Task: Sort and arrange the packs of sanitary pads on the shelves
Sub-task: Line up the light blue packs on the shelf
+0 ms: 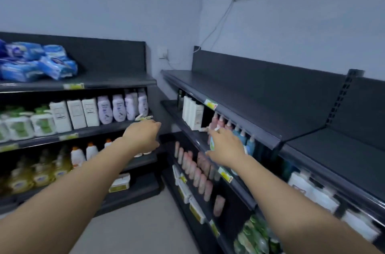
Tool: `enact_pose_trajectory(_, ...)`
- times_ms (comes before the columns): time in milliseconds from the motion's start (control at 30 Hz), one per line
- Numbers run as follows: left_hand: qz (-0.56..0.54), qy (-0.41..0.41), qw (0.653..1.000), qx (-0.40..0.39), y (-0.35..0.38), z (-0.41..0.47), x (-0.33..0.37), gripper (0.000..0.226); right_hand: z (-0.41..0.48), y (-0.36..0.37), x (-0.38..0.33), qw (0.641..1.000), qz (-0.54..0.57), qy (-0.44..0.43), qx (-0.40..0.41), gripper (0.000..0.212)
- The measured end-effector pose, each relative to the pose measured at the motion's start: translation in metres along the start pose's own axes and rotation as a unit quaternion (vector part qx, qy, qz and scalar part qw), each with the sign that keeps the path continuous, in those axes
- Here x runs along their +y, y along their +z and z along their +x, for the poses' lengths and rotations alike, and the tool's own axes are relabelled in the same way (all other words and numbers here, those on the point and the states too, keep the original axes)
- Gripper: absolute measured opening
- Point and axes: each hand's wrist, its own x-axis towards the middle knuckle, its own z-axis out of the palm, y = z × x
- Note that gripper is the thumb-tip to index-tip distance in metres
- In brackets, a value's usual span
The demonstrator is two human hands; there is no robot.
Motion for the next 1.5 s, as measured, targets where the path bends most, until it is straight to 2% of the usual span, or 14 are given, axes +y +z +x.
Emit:
enact_pose_trajectory(100, 0.01, -0.046, 0.999, -0.009, 0.004, 0.003, -0.05, 0.048, 0.04, 0.006, -0.042, 0.999, 0.007, -0.036, -0.002, 0.053)
enact_pose_trajectory(333, 0.014, -0.129, 0.992, -0.002, 0.004, 0.026, -0.173, 0.052, 0.145, 0.017, -0.148, 0.994, 0.017, -0.11, -0.001, 0.062)
enact_pose_trajectory(567, 0.029, -0.189, 0.981, 0.003, 0.003, 0.042, -0.296, 0.054, 0.24, 0.026, -0.26, 0.984, 0.046, -0.17, 0.007, 0.057)
enact_pose_trajectory(767, 0.027, -0.235, 0.972, 0.008, 0.013, 0.061, -0.371, 0.053, 0.304, 0.041, -0.341, 0.97, 0.101, -0.223, -0.005, 0.057)
enact_pose_trajectory(1267, 0.015, -0.338, 0.94, 0.041, 0.035, 0.177, -0.517, 0.055, 0.518, 0.065, -0.453, 0.943, 0.139, -0.303, -0.008, 0.057)
enact_pose_trajectory(1500, -0.004, -0.379, 0.924, 0.058, 0.045, 0.216, -0.581, 0.061, 0.594, 0.086, -0.505, 0.932, 0.21, -0.291, -0.048, 0.064)
